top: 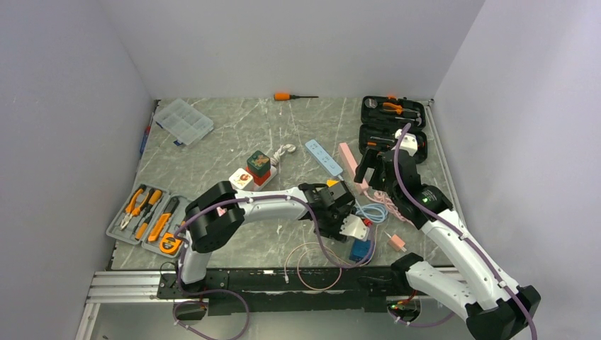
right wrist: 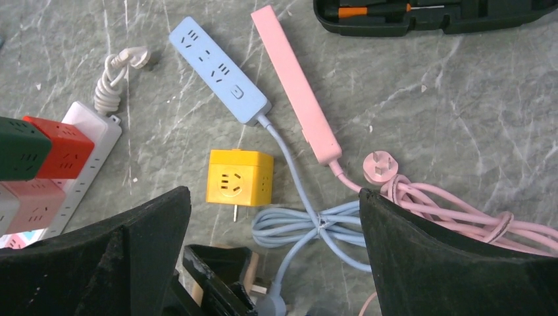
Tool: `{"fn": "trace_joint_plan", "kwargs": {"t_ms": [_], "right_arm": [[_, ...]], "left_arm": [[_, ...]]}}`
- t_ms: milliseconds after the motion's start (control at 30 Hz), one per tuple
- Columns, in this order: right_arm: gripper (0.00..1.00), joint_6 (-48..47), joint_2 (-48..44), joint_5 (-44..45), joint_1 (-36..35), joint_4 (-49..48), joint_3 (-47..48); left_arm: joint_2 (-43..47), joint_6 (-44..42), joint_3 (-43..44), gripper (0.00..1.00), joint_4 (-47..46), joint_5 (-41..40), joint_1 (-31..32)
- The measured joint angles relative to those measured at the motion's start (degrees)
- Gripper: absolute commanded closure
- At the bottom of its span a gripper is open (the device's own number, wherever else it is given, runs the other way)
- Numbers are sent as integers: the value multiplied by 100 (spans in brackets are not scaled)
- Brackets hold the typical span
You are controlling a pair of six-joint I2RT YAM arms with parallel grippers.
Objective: Pull the plug off the socket
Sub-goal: Place the plug at the center of the board.
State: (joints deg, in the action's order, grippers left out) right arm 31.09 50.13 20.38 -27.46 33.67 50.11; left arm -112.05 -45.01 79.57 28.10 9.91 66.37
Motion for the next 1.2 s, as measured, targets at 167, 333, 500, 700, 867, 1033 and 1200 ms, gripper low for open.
{"fn": "trace_joint_plan", "kwargs": {"t_ms": [167,333,500,700,867,1033,1200], "right_arm": [[0,2,4,-48,61,15,0],[0,4,9,-103,101,15,0],[0,33,129,-122,140,15,33],[0,37,501,-264,144,-254,378],[0,-52,1213,-433,-140,-297,678],[0,-216,2006,-468,-800,-426,1327],[0,-363,2621,-649,-1353,-664,1937]], "left_arm": [[-181,225,391,1,341,411,85],[-111,293,804,1,942,621,59],[96,437,2026,1,2409,925,-374],[763,708,3453,1,4096,1364,-1770],[1755,1032,3523,1,4522,1539,-3355],[2883,1108,2035,1,4658,1572,-4352],[3268,1025,643,1,4588,1508,-5257]]}}
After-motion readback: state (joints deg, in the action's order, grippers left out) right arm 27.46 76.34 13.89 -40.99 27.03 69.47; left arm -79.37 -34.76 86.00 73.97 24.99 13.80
